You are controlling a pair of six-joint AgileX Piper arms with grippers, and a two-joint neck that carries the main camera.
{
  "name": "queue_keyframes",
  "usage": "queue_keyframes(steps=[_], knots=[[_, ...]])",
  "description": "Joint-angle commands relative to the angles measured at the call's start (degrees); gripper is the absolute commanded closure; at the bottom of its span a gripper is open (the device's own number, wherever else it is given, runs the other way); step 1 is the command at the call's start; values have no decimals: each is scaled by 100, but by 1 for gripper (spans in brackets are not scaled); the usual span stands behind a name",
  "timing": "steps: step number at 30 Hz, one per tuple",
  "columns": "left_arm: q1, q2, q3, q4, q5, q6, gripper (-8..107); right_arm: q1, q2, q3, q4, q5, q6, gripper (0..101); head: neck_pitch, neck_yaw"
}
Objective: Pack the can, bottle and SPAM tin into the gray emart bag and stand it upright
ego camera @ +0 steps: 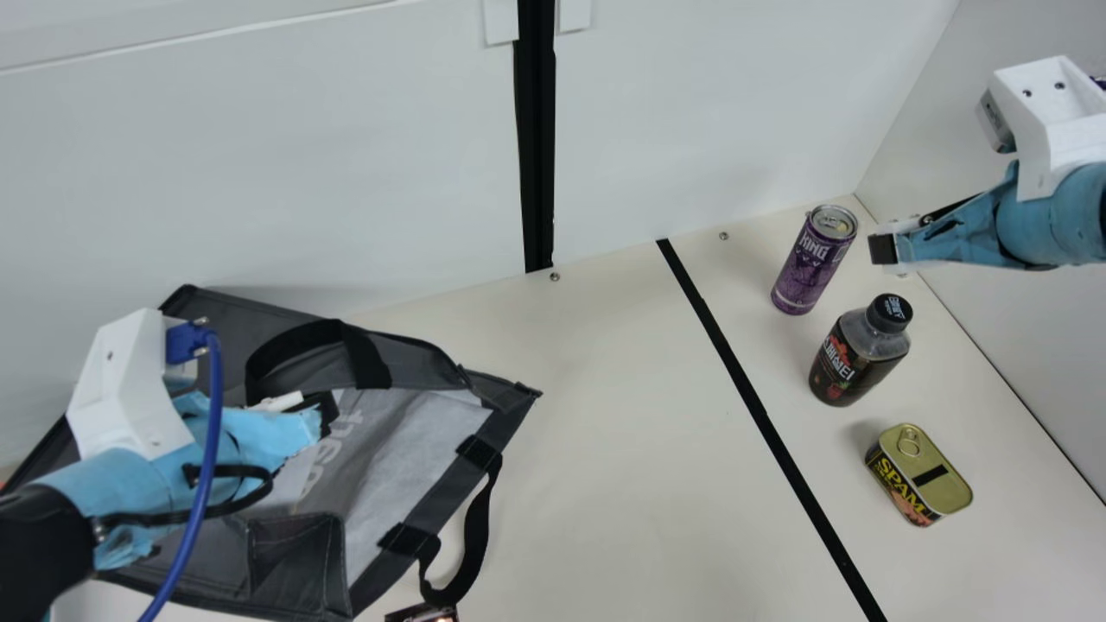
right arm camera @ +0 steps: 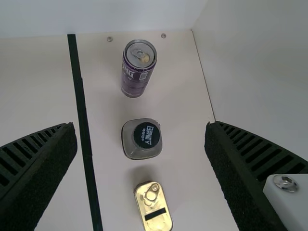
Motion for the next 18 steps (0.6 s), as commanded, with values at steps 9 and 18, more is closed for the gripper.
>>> queue_keyframes(steps=[9, 18], knots=[[0, 0, 0, 0, 0, 0, 107, 87, 516, -261, -96, 9, 257, 6, -130, -14], [0, 0, 0, 0, 0, 0, 107, 157, 1003, -557, -193, 9, 391, 6, -130, -14]])
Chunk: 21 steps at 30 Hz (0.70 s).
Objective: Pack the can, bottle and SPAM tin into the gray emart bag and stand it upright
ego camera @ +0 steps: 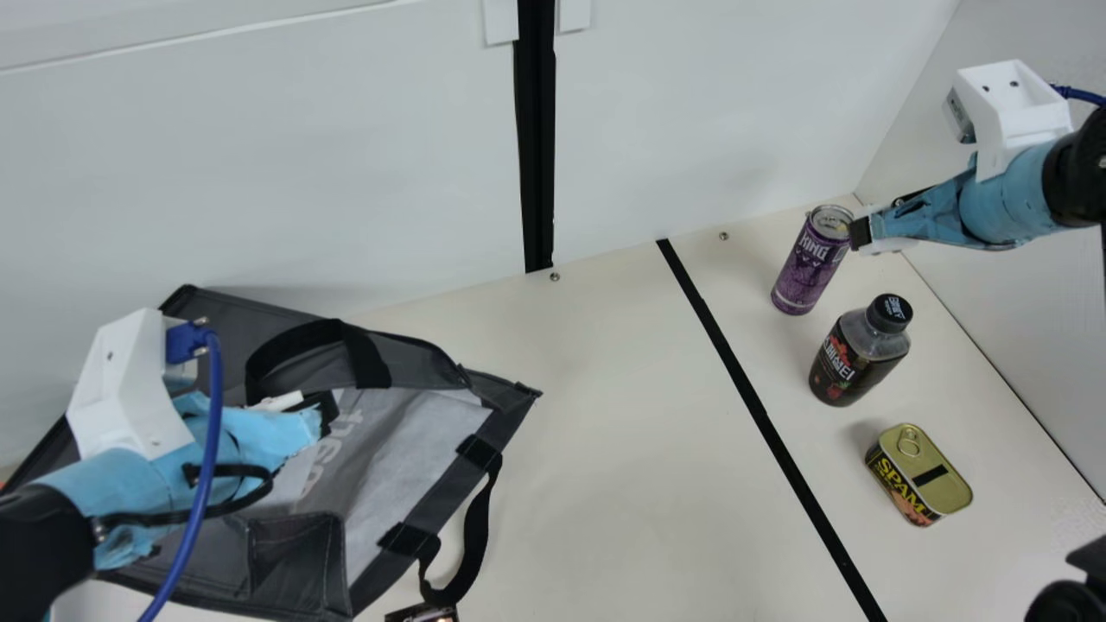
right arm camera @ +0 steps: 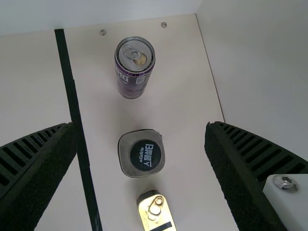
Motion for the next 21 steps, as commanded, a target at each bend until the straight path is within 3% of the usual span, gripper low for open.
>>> queue_keyframes(steps=[1, 21], knots=[[0, 0, 0, 0, 0, 0, 107, 7, 121, -75, -16, 9, 14, 6, -130, -5], [0, 0, 0, 0, 0, 0, 107, 91, 1459, -1037, 15, 9, 76, 6, -130, -5]])
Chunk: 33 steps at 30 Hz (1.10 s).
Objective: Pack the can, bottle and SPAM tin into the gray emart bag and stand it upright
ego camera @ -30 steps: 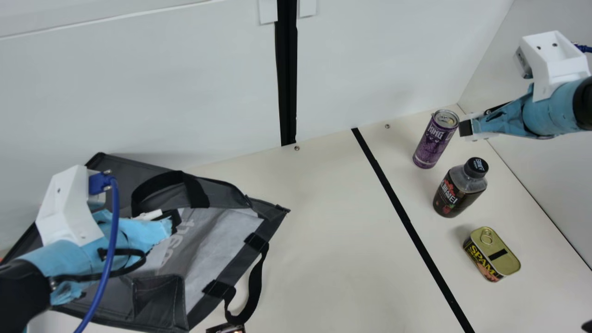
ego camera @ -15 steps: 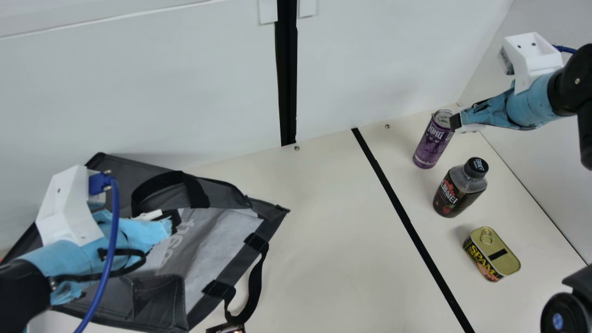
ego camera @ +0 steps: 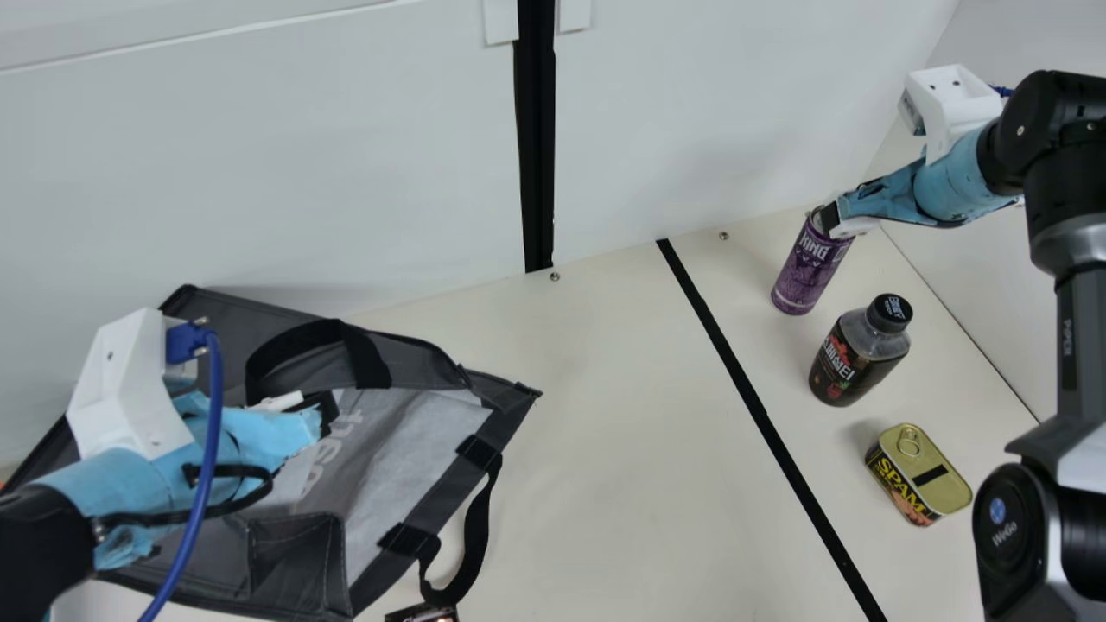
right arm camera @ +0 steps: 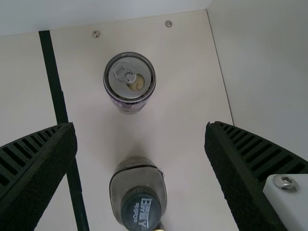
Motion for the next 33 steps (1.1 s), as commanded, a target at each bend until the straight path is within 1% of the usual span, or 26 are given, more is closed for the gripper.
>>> queue_keyframes(steps=[1, 17, 25, 31, 33], knots=[[0, 0, 0, 0, 0, 0, 107, 8, 170, -103, 47, 9, -5, 6, -139, -5], [0, 0, 0, 0, 0, 0, 107, 136, 1168, -784, 225, 9, 5, 6, -139, -5], [0, 0, 0, 0, 0, 0, 107, 176, 1549, -1015, 225, 9, 14, 6, -139, -5], [0, 0, 0, 0, 0, 0, 107, 179, 1748, -1107, 207, 9, -11, 6, -139, -5], [0, 0, 0, 0, 0, 0, 107, 175, 1803, -1136, 206, 9, -31, 20, -139, -5]])
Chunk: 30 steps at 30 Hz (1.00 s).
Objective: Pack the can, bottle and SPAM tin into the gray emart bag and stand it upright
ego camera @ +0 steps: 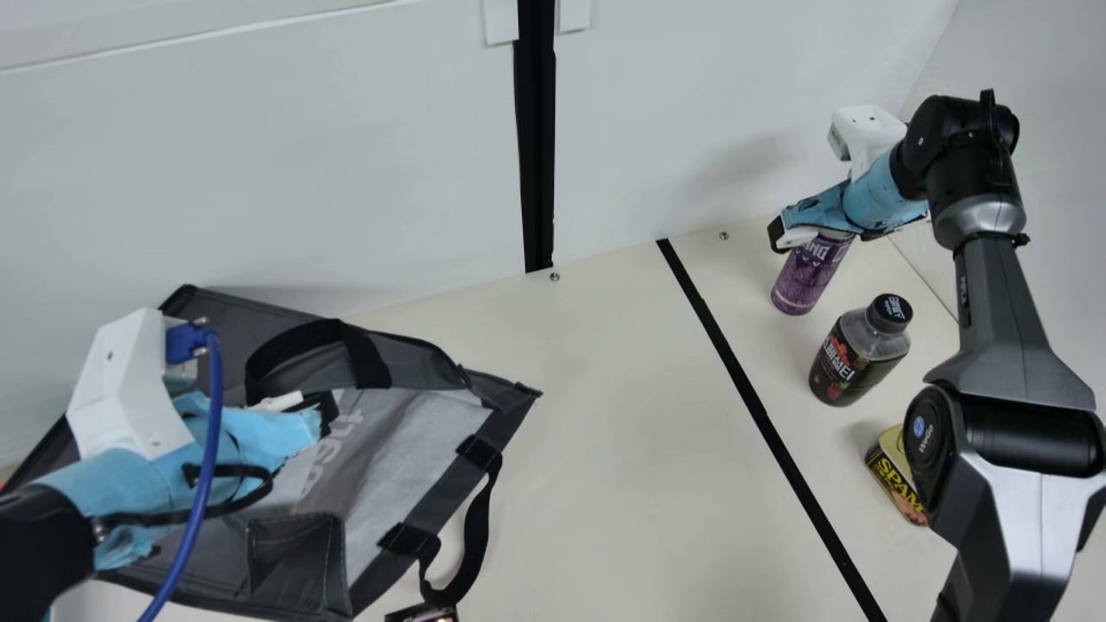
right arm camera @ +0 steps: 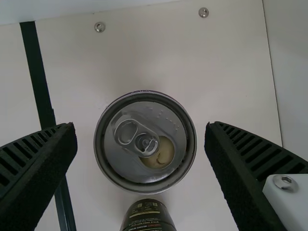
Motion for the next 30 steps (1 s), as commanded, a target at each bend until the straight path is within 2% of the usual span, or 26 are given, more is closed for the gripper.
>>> queue_keyframes(steps=[1, 12, 30], knots=[[0, 0, 0, 0, 0, 0, 107, -12, 42, -24, 5, 0, -24, 26, -130, -14], [0, 0, 0, 0, 0, 0, 107, -54, 200, -127, 75, 0, -175, 100, -130, -14], [0, 0, 0, 0, 0, 0, 107, -42, 17, -339, 380, 0, -808, 101, -130, -14]])
